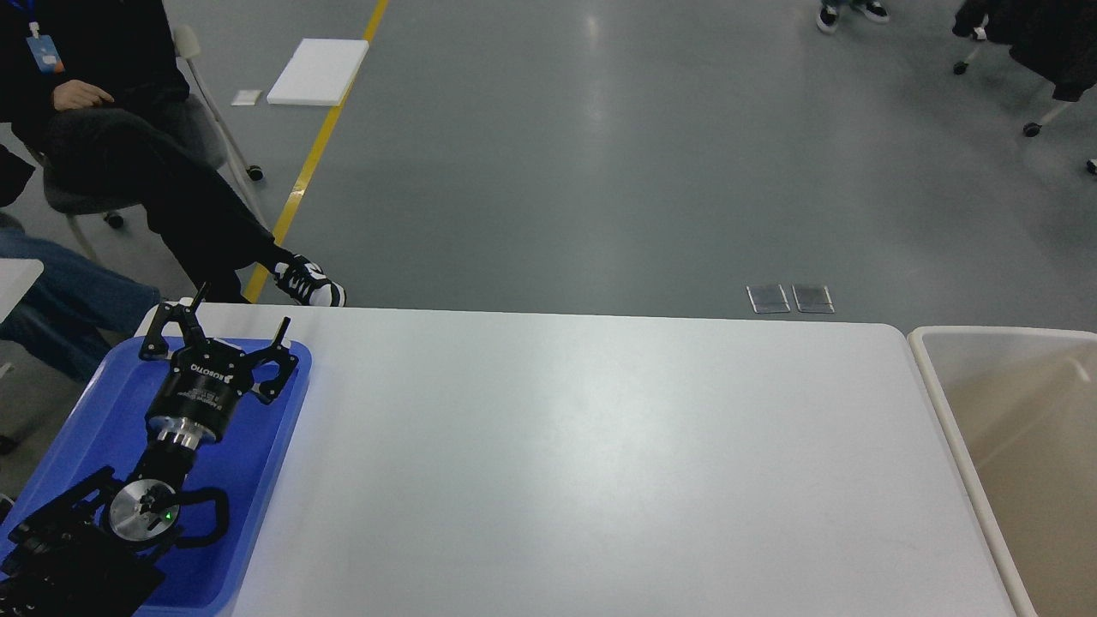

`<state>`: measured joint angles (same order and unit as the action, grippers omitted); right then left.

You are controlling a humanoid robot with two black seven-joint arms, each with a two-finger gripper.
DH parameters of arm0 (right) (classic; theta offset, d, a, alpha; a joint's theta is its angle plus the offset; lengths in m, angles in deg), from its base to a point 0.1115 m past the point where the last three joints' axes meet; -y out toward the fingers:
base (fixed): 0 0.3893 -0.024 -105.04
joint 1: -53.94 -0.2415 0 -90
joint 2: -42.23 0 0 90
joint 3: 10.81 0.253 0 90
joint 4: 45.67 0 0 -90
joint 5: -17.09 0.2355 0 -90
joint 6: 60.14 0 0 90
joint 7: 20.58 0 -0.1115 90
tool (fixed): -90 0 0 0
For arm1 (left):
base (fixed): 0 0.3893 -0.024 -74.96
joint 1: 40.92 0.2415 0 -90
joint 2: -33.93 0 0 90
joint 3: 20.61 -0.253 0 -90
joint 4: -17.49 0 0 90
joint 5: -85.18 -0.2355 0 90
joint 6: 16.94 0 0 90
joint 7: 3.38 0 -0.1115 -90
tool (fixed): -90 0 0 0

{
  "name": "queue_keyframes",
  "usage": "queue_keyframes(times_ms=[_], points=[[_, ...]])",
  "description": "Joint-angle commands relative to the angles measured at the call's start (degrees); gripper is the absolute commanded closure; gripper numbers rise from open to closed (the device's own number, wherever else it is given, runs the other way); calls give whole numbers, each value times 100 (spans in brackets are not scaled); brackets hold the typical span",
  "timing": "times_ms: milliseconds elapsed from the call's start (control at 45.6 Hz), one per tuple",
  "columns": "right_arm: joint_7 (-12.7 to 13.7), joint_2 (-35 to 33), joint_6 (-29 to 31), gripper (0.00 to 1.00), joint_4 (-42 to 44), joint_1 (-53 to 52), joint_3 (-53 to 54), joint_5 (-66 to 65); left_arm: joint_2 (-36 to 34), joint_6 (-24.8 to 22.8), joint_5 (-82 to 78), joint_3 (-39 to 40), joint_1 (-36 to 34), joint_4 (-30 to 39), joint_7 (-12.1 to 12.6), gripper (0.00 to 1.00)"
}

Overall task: Tidy desktop
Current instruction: 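Lower the right gripper into the bin and release the paper ball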

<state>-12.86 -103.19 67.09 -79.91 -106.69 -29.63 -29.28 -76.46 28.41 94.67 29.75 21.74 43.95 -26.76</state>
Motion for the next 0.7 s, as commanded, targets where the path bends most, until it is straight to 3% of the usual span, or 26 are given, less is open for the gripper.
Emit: queue_keyframes(times_ms=[0, 131, 372, 679], points=[[-8, 1040, -936, 100, 1594, 1498, 871, 5, 0, 0, 0, 0, 0, 0, -8, 1], [-8, 1516, -1419, 100, 1920, 1806, 880, 23, 0, 0, 0, 0, 0, 0, -8, 1], [1, 2087, -2852, 100, 2306, 2465, 872, 260, 0, 0, 0, 0, 0, 0, -8, 1], [1, 2351, -3020, 100, 2623, 2589, 792, 401, 0, 0, 0, 0, 0, 0, -8, 1]])
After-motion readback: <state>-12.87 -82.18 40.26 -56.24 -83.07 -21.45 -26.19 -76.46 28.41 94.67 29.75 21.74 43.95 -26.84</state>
